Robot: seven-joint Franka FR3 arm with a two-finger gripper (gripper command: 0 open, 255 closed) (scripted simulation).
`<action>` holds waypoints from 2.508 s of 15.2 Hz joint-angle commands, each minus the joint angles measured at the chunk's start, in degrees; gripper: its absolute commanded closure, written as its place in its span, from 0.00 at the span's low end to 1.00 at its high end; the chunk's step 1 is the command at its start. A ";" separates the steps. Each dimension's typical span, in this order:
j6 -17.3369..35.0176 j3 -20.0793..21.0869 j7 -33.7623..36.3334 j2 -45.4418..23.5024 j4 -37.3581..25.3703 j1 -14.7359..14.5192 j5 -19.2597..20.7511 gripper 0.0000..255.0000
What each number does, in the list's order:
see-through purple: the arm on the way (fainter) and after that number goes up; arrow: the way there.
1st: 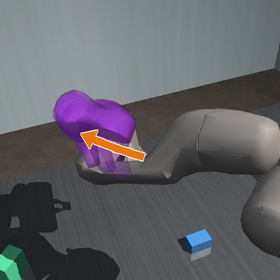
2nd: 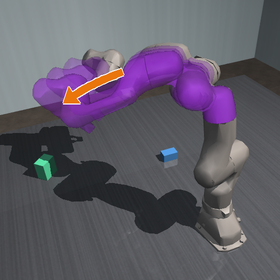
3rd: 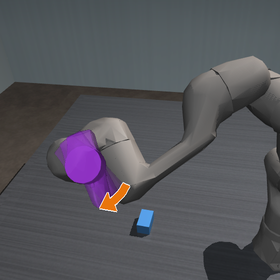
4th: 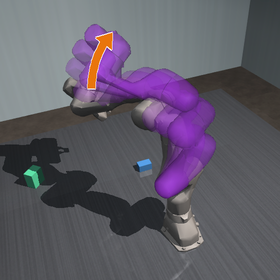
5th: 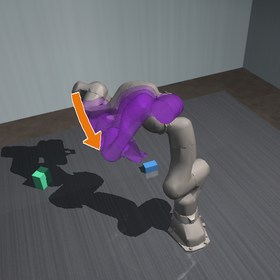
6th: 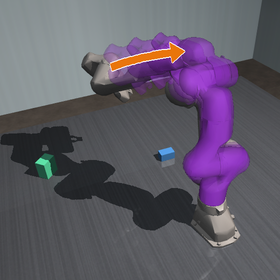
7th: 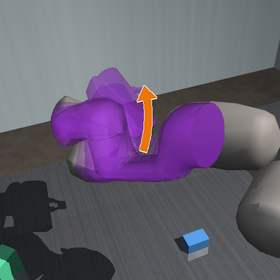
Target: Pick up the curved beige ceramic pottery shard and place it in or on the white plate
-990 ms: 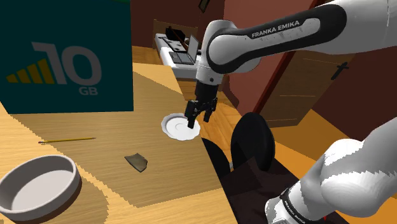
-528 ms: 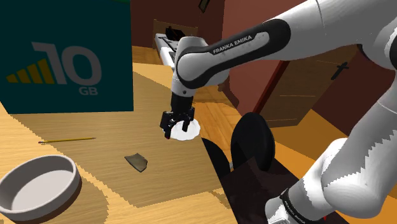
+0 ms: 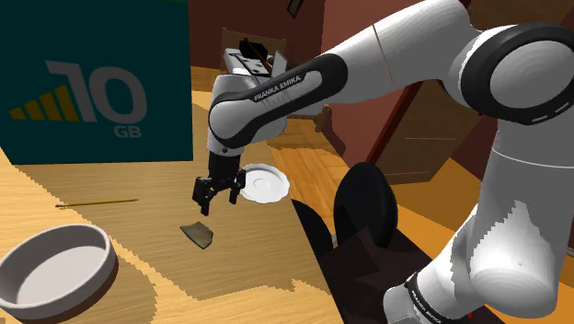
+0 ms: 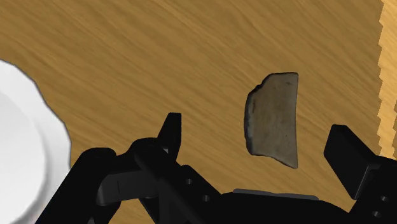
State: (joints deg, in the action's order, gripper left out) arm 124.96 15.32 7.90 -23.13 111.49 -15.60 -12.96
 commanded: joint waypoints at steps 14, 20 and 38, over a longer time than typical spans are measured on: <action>5.15 0.31 1.61 -11.13 -6.11 -3.43 1.15 0.00; 5.14 0.31 1.61 -11.13 -6.11 -3.43 1.15 1.00; -0.16 -1.02 6.72 -9.96 -10.42 -5.97 4.58 0.00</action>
State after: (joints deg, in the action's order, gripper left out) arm 125.91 15.13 11.99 -32.04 103.23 -20.05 -10.54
